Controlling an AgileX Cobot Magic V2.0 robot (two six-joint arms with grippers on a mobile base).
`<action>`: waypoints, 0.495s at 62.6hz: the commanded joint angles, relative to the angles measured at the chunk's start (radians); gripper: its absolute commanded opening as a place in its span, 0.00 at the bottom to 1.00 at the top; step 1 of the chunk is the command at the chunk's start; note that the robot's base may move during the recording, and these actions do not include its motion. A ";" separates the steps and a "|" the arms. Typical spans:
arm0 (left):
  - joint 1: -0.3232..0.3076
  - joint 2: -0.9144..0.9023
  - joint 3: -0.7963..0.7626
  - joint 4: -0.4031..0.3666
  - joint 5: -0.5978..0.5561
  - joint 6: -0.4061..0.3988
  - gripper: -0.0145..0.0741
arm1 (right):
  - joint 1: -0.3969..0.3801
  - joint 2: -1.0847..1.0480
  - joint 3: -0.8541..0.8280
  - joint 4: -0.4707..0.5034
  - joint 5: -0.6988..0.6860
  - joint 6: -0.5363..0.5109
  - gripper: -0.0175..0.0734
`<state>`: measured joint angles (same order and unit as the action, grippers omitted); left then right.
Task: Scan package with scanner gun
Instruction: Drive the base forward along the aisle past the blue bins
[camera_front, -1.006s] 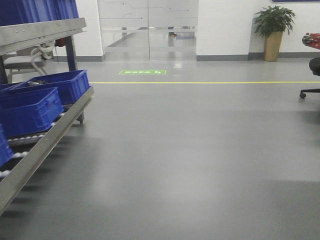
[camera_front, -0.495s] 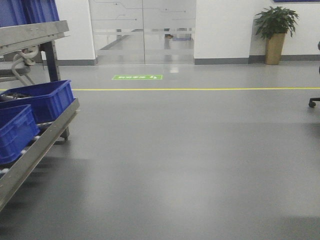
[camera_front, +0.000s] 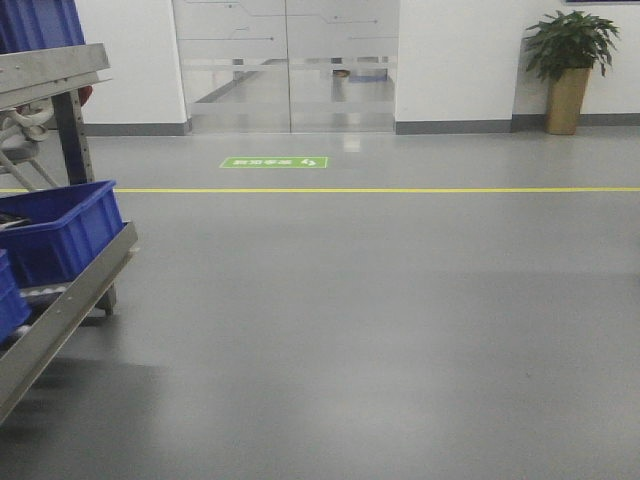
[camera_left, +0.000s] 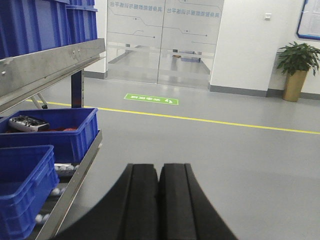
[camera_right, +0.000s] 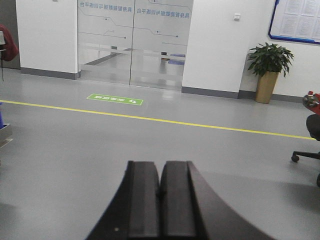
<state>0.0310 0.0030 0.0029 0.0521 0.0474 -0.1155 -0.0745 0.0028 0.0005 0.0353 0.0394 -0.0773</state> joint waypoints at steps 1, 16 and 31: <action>-0.006 -0.003 -0.003 0.000 -0.019 0.005 0.04 | -0.001 -0.003 -0.001 0.004 -0.017 0.001 0.01; -0.006 -0.003 -0.003 0.000 -0.019 0.005 0.04 | -0.001 -0.003 -0.001 0.004 -0.017 0.001 0.01; -0.006 -0.003 -0.003 0.000 -0.019 0.005 0.04 | -0.001 -0.003 -0.001 0.004 -0.017 0.001 0.01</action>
<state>0.0310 0.0030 0.0029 0.0521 0.0474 -0.1155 -0.0745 0.0028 0.0005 0.0353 0.0394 -0.0773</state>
